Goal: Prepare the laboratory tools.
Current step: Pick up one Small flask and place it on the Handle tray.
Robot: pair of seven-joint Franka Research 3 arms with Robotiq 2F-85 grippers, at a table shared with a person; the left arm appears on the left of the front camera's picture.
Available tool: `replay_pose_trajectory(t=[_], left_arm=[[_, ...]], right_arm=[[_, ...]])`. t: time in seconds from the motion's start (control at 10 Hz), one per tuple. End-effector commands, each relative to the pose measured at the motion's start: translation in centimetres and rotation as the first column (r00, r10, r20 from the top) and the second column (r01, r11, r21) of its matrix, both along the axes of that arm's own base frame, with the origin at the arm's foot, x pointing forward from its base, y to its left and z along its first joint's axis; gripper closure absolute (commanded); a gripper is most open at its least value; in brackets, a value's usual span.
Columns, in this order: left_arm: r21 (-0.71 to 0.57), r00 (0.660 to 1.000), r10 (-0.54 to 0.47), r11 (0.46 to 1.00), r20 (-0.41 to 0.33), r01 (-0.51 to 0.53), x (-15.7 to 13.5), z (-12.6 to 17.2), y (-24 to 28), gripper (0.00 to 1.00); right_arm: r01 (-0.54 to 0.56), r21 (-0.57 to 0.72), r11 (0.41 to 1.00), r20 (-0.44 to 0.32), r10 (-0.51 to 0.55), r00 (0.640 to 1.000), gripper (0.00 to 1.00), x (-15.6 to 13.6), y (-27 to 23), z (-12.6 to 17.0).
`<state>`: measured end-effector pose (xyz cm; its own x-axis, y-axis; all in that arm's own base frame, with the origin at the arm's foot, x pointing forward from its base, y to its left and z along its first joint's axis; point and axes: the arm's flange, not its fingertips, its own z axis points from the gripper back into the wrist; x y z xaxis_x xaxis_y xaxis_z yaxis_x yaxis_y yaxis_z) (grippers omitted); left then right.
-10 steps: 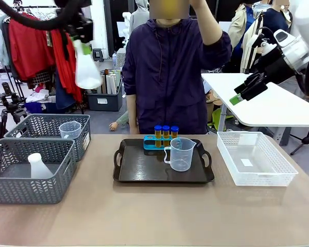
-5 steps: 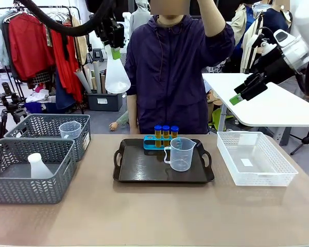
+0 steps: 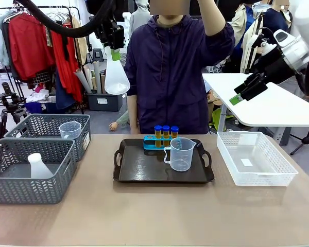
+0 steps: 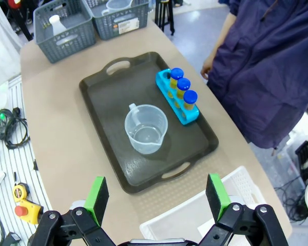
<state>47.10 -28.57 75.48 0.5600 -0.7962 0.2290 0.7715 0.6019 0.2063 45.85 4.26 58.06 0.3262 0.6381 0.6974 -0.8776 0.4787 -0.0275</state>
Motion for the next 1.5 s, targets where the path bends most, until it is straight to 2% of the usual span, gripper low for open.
replay_pose_trajectory(t=[0.0, 0.2, 0.7, 0.8, 1.0, 1.4], left_arm=[[0.047, 0.999, 0.002, 0.999, -0.046, 0.000, -0.8, -1.8, -1.6, 1.00], [0.086, 0.996, -0.047, 0.995, -0.069, 0.053, 0.0, -3.7, -4.8, 1.00], [0.060, 0.975, -0.156, 0.984, -0.156, 0.167, 0.4, -11.0, -10.1, 1.00], [0.060, 0.978, -0.151, 0.985, -0.143, 0.161, 0.2, -12.5, -10.6, 1.00], [0.053, 0.970, -0.173, 0.981, -0.168, 0.184, 0.3, -14.9, -10.3, 1.00], [0.034, 0.975, -0.147, 0.987, -0.169, 0.155, 0.4, -15.6, -9.5, 1.00]], right_arm=[[-0.006, 0.017, 1.000, 0.005, 0.006, 1.000, 0.00, 0.0, 0.0, 0.1], [-0.006, 0.017, 1.000, 0.005, 0.006, 1.000, 0.00, 0.0, 0.0, 0.1], [-0.006, 0.017, 1.000, 0.005, 0.006, 1.000, 0.00, 0.0, 0.0, 0.1], [-0.006, 0.017, 1.000, 0.005, 0.006, 1.000, 0.00, 0.0, 0.0, 0.1], [-0.006, 0.017, 1.000, 0.005, 0.006, 1.000, 0.00, 0.0, 0.0, 0.1], [-0.006, 0.017, 1.000, 0.005, 0.006, 1.000, 0.00, 0.0, 0.0, 0.1]])
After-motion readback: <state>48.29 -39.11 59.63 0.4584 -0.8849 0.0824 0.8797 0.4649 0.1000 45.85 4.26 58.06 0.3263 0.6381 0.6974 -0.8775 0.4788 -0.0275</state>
